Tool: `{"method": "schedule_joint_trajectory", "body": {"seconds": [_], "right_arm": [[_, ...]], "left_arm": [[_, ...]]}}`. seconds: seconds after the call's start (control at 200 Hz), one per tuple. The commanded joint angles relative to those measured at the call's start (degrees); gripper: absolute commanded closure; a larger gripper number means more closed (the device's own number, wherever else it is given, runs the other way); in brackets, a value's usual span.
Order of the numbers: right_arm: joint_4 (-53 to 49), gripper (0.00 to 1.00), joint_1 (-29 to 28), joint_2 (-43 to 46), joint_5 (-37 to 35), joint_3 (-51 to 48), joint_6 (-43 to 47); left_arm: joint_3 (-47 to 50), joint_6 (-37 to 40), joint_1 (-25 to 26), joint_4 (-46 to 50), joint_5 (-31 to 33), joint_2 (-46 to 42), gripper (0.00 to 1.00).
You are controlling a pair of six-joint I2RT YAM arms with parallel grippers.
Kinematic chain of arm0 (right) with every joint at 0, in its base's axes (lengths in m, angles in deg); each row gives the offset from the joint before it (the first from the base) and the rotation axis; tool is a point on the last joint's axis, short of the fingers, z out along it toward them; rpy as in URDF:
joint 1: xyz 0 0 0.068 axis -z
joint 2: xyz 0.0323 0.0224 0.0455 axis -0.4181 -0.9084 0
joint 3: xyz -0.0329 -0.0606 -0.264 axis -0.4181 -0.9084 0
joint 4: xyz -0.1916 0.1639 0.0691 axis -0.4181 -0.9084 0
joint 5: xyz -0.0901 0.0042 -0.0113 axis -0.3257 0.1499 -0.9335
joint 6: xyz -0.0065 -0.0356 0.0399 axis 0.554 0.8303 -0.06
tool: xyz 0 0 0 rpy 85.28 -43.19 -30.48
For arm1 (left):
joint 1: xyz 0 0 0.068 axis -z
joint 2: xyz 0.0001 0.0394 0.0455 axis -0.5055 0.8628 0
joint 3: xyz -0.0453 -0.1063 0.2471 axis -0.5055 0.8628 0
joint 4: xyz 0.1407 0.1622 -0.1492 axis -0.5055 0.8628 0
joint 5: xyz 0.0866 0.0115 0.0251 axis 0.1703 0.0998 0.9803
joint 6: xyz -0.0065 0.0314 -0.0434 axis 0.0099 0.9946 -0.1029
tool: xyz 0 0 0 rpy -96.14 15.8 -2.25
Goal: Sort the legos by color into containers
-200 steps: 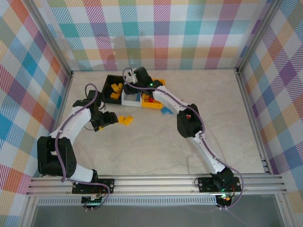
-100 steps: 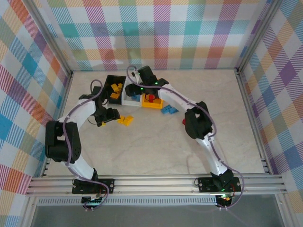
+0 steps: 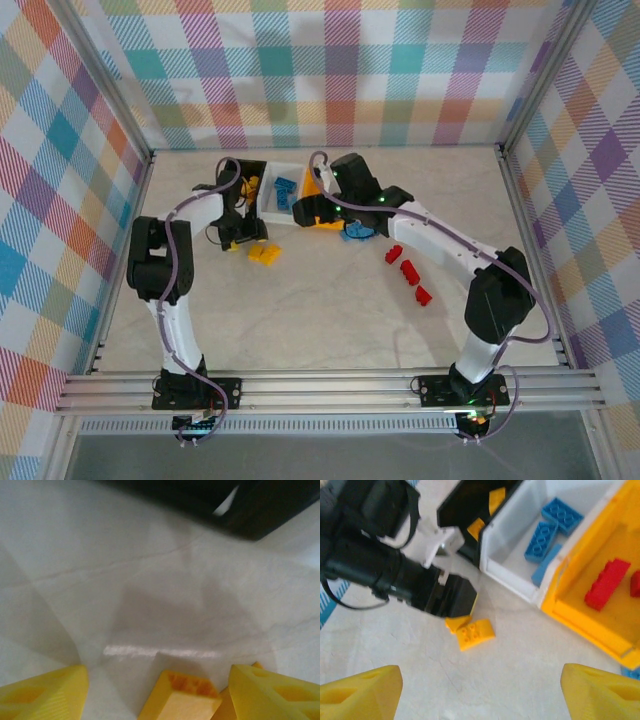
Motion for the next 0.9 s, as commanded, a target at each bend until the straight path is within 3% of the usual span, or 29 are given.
{"method": "schedule_joint_trajectory", "body": {"seconds": [0.0,0.205,0.895], "right_arm": [[-0.4,0.17,-0.3,2.1,-0.7,-2.5,-1.1],[-0.7,0.16,-0.3,1.2,-0.6,-1.6,-1.1],[1.7,0.16,-0.9,1.5,-0.7,-4.3,-3.4]], "left_arm": [[-2.6,2.3,1.1,0.9,-0.2,2.0,0.25],[-2.4,3.6,2.0,2.4,1.1,4.3,0.26],[10.0,8.0,3.8,3.8,3.5,-5.1,0.33]]}}
